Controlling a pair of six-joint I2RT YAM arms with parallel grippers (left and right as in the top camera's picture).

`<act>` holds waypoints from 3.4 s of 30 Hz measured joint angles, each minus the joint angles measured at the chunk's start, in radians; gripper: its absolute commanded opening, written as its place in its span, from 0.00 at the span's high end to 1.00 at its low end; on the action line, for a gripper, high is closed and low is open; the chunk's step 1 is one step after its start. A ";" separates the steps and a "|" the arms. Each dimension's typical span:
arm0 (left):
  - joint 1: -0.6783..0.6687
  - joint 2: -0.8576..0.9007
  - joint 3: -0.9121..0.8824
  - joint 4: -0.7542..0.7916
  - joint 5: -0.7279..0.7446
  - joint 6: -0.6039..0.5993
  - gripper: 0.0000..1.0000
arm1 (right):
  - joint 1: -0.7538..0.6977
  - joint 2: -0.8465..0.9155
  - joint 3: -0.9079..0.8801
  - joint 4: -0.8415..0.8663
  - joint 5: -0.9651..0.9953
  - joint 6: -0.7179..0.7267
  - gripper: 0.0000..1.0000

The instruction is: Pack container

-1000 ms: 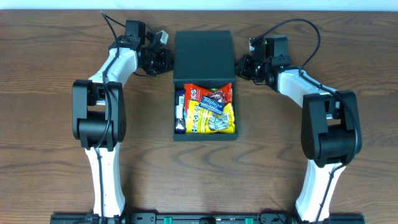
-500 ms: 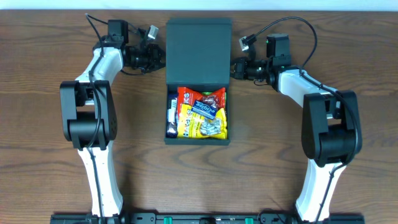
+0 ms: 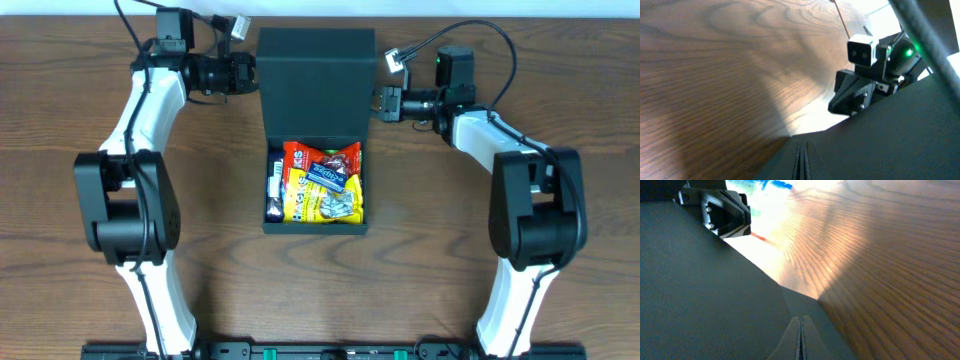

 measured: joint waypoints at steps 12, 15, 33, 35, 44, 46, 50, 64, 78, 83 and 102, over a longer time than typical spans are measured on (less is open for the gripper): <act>0.000 -0.093 0.005 -0.355 -0.173 0.226 0.94 | 0.000 -0.056 0.004 -0.327 -0.026 -0.063 0.99; 0.000 -0.114 0.005 -0.410 -0.248 0.260 0.94 | 0.000 -0.056 0.004 -0.417 -0.014 -0.107 0.98; 0.021 -0.117 0.005 -0.559 -0.466 0.263 0.94 | -0.006 -0.185 0.003 -0.757 0.191 -0.262 0.98; 0.025 -0.128 0.005 -0.582 -0.474 0.263 0.94 | -0.006 -0.255 0.003 -0.819 0.240 -0.301 0.98; 0.026 -0.375 0.005 -0.681 -0.462 0.265 0.94 | -0.006 -0.565 0.003 -1.048 0.308 -0.445 0.99; 0.026 -0.433 0.005 -0.706 -0.457 0.264 0.94 | -0.006 -0.640 0.003 -1.104 0.325 -0.465 0.99; 0.026 -0.552 0.005 -0.784 -0.450 0.268 0.94 | -0.006 -0.780 0.003 -1.211 0.353 -0.508 0.98; 0.026 -1.139 -0.108 -0.932 -0.444 0.294 0.94 | -0.006 -1.270 0.003 -1.541 0.498 -0.650 0.98; 0.026 -1.343 -0.130 -0.937 -0.444 0.298 0.05 | -0.006 -1.489 0.005 -1.627 0.616 -0.664 0.01; 0.026 -1.343 -0.130 -0.938 -0.444 0.298 0.05 | -0.006 -1.489 0.005 -1.627 0.620 -0.664 0.01; 0.026 -1.353 -0.138 -0.961 -0.552 0.294 0.05 | -0.006 -1.489 0.005 -1.628 0.620 -0.664 0.01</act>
